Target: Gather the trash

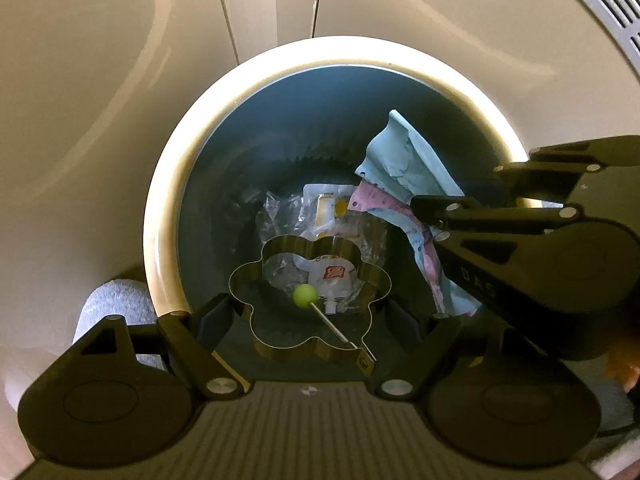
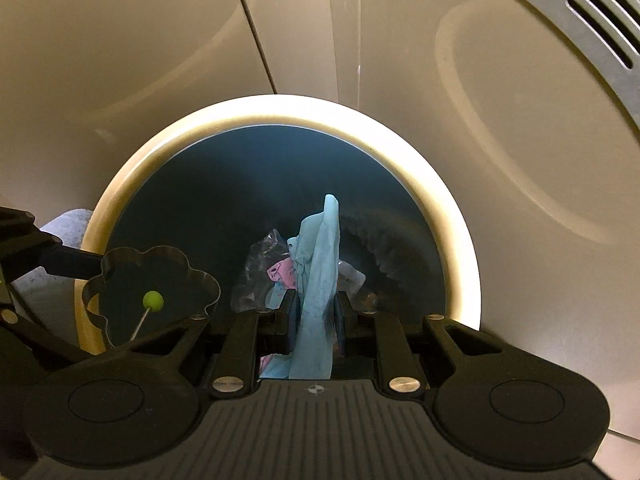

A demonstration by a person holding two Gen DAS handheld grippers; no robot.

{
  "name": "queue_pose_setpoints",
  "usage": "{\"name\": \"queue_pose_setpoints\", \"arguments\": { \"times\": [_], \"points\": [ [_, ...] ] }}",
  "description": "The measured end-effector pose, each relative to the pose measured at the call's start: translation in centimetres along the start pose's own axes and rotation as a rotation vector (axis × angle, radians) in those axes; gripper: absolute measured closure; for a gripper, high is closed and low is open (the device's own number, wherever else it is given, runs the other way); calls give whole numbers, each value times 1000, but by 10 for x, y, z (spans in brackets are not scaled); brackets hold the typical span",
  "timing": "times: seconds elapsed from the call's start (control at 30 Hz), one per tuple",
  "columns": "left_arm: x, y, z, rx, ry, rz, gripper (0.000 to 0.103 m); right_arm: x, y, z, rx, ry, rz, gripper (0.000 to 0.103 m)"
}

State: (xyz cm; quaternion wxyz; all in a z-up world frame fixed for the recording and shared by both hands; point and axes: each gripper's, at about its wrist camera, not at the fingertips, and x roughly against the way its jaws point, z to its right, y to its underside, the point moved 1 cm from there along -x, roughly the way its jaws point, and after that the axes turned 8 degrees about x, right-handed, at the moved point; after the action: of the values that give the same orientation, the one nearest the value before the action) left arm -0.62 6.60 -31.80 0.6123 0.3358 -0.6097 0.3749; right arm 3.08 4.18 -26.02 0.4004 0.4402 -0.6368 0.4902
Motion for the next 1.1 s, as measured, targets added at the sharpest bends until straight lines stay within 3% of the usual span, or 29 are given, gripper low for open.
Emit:
{"name": "queue_pose_setpoints", "arguments": {
  "times": [0.1, 0.17, 0.2, 0.23, 0.3, 0.4, 0.6, 0.87, 1.1],
  "points": [
    [1, 0, 2, -8, 14, 2, 15, 0, -1, -2, -3, -9, -5, 78],
    [3, 0, 2, -14, 32, 2, 7, 1, -3, 2, -11, -15, -5, 74],
    [3, -1, 1, -13, 36, 6, 0, 3, -4, 3, -15, -19, -5, 68],
    [5, -1, 0, -11, 35, 16, 0, 5, -4, 4, -20, -23, -3, 59],
    [10, -2, -2, -9, 28, 22, 0, 10, -4, 6, -31, -22, 5, 51],
    [25, -3, -6, 6, 5, 51, 0, 24, -5, 9, -46, -11, 21, 47],
    [95, 17, -14, -19, 3, 213, 0, 91, -3, 17, -72, -17, 109, 41],
    [189, 81, -18, -11, 4, 446, 0, 211, 27, 5, -37, -42, 319, 24],
    [216, 115, -8, 25, 30, 537, 0, 243, 57, -25, 37, -12, 393, 22]
  ]
}}
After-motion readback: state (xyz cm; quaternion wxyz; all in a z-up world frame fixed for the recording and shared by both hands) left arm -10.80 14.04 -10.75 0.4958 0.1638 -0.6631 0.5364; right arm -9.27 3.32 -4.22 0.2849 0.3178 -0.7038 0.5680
